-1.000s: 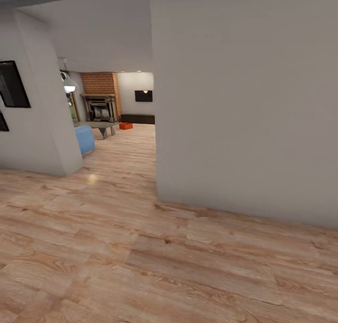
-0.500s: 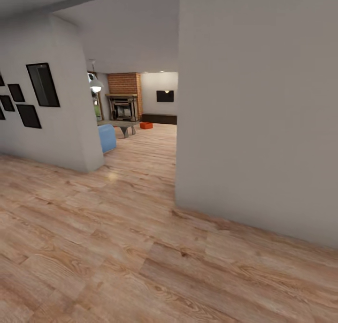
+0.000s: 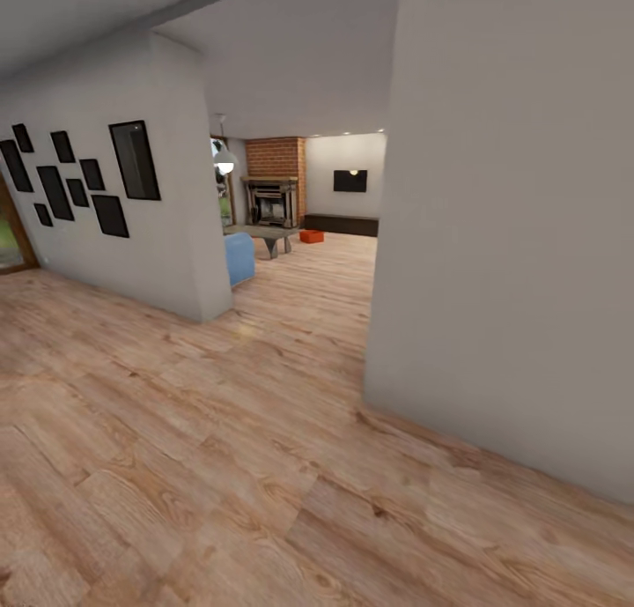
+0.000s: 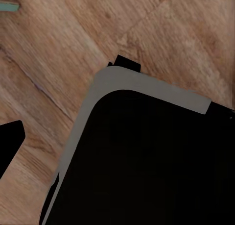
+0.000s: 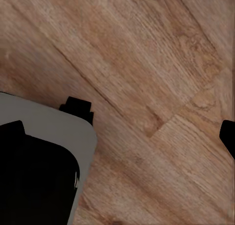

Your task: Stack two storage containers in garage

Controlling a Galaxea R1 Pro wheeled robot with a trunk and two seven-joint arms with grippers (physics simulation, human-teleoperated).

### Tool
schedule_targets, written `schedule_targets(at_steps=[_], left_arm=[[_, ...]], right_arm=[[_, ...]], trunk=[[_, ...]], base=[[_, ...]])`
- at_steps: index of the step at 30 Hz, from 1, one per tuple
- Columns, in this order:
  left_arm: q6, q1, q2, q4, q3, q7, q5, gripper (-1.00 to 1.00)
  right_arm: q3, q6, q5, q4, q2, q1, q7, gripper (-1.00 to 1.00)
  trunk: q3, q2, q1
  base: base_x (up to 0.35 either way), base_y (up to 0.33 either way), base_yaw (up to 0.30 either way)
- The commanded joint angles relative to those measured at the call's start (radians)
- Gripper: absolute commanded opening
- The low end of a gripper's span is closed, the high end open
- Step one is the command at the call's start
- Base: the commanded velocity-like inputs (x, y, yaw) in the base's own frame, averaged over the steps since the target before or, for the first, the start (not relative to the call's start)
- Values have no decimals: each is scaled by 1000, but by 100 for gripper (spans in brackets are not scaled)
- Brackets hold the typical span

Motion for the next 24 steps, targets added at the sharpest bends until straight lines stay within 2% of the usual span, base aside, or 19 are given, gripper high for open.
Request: schedule_targets(at_steps=[1,18,24], left_arm=[[2,0,-1,-1,6,1,0,100],[2,0,1,-3,6,0,0,100],[3,0,4,-10,7,-3,1,100]], right_arm=[[8,-6,-10,3,0,-1,3,100],[8,-6,-10,3,0,-1,3,100],[8,-9,-10,3,0,-1,8,100]], trunk=[[-1,0,1],[-1,0,1],[-1,0,1]], base=[[326,0,273],[326,0,273],[326,0,69]])
